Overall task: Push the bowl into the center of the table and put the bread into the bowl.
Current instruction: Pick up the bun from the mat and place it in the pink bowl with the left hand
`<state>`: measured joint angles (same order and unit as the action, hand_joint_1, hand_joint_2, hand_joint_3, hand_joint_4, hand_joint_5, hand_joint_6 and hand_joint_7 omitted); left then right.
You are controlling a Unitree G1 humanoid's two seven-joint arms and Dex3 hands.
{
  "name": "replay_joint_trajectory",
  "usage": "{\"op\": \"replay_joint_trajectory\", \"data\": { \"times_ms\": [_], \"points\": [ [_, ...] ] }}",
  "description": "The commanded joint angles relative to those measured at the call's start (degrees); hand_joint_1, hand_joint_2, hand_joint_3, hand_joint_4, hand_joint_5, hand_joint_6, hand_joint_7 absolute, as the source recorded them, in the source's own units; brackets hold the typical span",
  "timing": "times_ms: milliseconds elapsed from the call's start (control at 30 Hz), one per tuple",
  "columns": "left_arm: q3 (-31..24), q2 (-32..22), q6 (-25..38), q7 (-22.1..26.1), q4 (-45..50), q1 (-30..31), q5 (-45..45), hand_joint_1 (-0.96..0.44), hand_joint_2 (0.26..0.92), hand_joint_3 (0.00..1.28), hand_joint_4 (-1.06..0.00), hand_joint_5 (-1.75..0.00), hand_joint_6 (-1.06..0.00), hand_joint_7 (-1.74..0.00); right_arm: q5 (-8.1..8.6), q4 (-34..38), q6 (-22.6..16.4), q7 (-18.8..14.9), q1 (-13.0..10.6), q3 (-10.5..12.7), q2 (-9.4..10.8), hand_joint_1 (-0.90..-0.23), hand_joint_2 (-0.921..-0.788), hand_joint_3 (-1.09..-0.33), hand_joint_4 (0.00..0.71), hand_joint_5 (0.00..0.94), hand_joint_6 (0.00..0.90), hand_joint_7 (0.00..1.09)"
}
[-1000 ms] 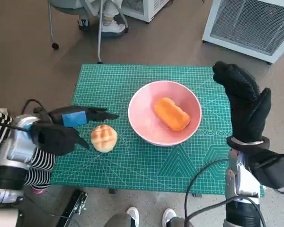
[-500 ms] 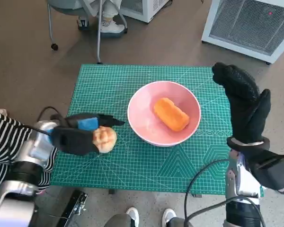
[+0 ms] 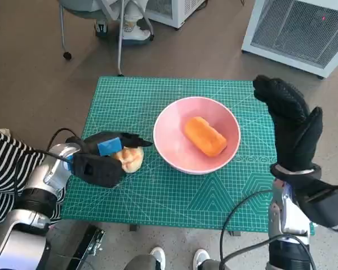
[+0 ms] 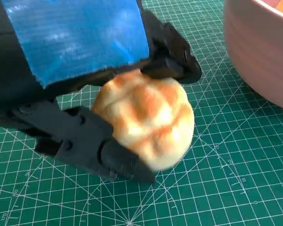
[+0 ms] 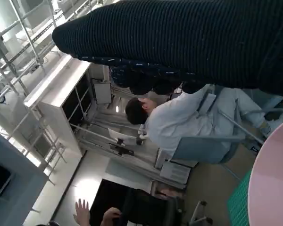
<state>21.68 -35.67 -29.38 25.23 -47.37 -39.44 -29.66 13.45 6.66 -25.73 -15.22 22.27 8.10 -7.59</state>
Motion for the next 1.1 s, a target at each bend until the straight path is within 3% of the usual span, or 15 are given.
{"op": "replay_joint_trajectory", "data": {
  "times_ms": [33, 433, 700, 933, 1100],
  "points": [
    [-0.1, -1.3, -0.7, 1.7, 2.2, 1.0, 0.5, 0.00, 0.915, 0.09, -0.73, -1.10, -0.53, -1.17, 0.42, 0.3, 0.4, 0.0, -1.3, 0.1, 0.2, -0.694, -0.921, -0.694, 0.193, 0.000, 0.135, 0.38],
    [-6.3, -4.8, -1.6, 4.5, 12.4, 2.6, 7.3, 0.00, 0.920, 0.07, -0.74, -1.19, -0.56, -1.14, 0.34, 1.3, 0.2, 0.0, -0.9, 0.1, 0.3, -0.693, -0.921, -0.698, 0.194, 0.000, 0.135, 0.38],
    [-12.1, -6.1, 1.9, 6.4, 22.1, 1.9, 12.5, 0.00, 0.920, 0.10, -0.71, -1.21, -0.54, -1.18, 0.59, 1.3, 0.4, -0.3, -0.7, 0.2, 0.2, -0.695, -0.921, -0.698, 0.194, 0.000, 0.135, 0.38],
    [-15.5, -4.8, 4.8, 5.1, 28.0, 0.4, 15.0, 0.00, 0.920, 0.09, -0.70, -1.20, -0.56, -1.19, 0.73, 1.8, 0.3, -0.5, -0.3, 0.2, 0.0, -0.697, -0.921, -0.697, 0.194, 0.000, 0.135, 0.38],
    [-16.3, -1.1, 7.5, 2.9, 32.9, -1.4, 16.1, 0.00, 0.920, 0.08, -0.70, -1.17, -0.57, -1.19, 0.75, 2.1, 0.4, -0.5, 0.0, 0.1, 0.1, -0.697, -0.921, -0.696, 0.194, 0.001, 0.135, 0.38]
  ]
}}
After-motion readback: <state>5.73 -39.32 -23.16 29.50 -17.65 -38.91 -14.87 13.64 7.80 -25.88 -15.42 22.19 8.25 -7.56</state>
